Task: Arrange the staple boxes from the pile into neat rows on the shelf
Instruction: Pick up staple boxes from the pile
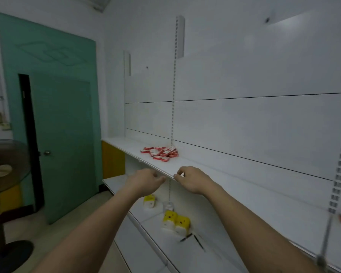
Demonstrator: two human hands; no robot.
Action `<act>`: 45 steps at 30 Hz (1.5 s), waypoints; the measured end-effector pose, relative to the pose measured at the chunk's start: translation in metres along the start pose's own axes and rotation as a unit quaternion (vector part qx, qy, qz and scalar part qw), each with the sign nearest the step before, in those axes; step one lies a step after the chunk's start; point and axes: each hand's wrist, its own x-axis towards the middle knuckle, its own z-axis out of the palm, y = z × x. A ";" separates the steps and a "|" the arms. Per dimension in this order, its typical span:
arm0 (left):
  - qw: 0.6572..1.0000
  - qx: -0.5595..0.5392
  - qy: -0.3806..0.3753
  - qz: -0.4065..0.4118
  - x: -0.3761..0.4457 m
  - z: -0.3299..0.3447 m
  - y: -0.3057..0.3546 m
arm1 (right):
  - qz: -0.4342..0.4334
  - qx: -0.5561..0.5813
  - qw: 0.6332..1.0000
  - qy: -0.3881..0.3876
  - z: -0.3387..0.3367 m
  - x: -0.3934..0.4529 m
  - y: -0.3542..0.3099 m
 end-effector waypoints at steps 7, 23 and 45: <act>0.999 0.013 -0.009 -0.027 0.072 -0.002 -0.086 | -0.004 0.012 1.000 -0.003 0.046 0.100 -0.034; 0.998 -0.007 -0.021 -0.052 0.304 0.067 -0.199 | 0.002 0.067 0.997 -0.042 0.152 0.369 0.012; 0.992 -0.108 -0.017 0.064 0.574 0.126 -0.373 | 0.005 -0.013 1.000 0.015 0.268 0.645 -0.020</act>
